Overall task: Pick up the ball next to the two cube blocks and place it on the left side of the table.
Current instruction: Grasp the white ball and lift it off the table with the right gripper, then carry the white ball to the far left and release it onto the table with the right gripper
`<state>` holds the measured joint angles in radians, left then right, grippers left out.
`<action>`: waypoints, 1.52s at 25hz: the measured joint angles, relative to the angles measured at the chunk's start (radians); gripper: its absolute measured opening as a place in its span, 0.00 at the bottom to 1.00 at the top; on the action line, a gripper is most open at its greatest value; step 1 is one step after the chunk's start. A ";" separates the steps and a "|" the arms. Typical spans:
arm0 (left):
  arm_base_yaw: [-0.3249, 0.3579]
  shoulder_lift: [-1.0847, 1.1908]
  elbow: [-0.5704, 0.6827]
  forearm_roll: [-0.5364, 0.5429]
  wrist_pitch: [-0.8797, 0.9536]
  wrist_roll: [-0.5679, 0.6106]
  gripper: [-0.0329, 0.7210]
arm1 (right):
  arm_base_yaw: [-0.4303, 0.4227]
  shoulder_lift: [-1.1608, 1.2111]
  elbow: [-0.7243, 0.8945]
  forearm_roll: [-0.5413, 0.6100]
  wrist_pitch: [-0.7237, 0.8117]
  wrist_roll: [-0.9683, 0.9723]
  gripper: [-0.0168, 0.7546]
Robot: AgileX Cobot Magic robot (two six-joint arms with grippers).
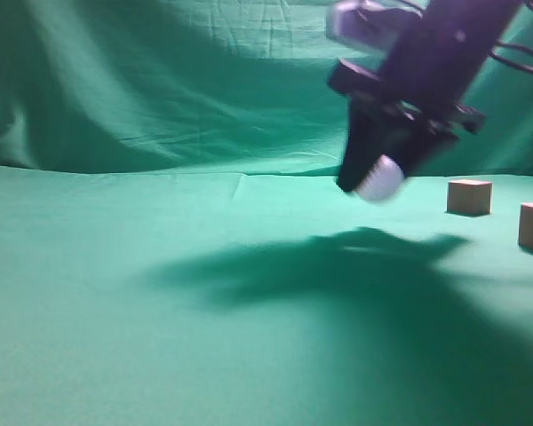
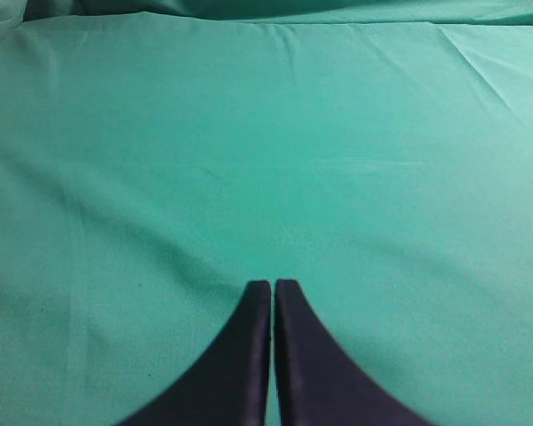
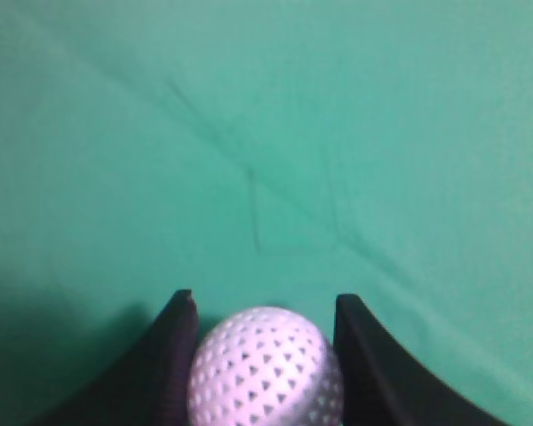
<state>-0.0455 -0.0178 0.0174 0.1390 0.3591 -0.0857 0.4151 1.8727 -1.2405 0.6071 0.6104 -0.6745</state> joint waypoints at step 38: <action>0.000 0.000 0.000 0.000 0.000 0.000 0.04 | 0.450 0.749 -1.005 0.223 -0.270 -0.206 0.79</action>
<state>-0.0455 -0.0178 0.0174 0.1390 0.3591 -0.0857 0.8651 2.6219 -2.2450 0.8302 0.3402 -0.8803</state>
